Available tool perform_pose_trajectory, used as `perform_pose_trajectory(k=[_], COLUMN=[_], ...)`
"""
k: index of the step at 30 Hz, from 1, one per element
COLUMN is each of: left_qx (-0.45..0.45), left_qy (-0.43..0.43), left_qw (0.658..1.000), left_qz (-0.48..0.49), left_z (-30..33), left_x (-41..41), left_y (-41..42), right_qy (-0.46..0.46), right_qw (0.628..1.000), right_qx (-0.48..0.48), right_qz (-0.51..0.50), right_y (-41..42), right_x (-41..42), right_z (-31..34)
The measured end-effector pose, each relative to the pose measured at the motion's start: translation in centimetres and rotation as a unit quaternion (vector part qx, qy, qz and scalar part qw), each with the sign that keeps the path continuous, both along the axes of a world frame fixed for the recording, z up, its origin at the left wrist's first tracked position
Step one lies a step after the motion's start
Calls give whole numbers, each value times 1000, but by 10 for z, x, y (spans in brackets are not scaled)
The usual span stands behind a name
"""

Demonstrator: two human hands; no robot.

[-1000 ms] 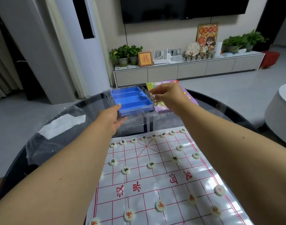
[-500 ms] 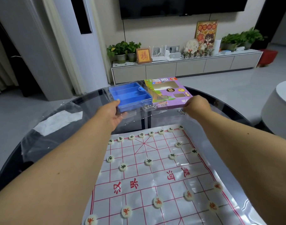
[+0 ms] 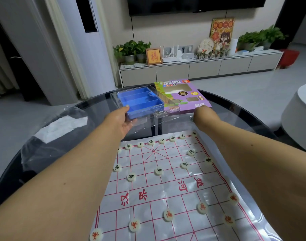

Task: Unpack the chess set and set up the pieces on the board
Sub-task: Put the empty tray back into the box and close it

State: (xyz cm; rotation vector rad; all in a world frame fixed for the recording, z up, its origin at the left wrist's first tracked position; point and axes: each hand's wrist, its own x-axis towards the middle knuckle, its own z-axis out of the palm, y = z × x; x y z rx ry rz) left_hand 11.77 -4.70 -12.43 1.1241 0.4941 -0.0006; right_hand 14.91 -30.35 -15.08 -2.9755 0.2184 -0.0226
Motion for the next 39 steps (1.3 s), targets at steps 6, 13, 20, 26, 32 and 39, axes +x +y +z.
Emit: perform_pose_trajectory(k=[6,13,20,26,32,39], left_qx=[4,3,0,11,49,21], left_qy=[3,2,5,10,-7,-20], left_qw=[1000,1000,1000,1000,999,999], left_qz=[5,4,13,20,8,19], left_z=[2,5,3,0,3,13], left_x=[-5,-6,-5,-1,5,5], left_y=[1,0,6,7,4,-1], right_qy=[-9,13,-56,-158,-138,-163], right_qw=[996,988,956,903,909,941], right_qx=[90,148,282,385,329,152], right_qz=[-24,-49,-52,110,215,256], right_y=[-4,-3,-9,45,108,115], right_x=[0,4,-2,-31,-40,-41], right_z=[-1,-2,15,75,78,66])
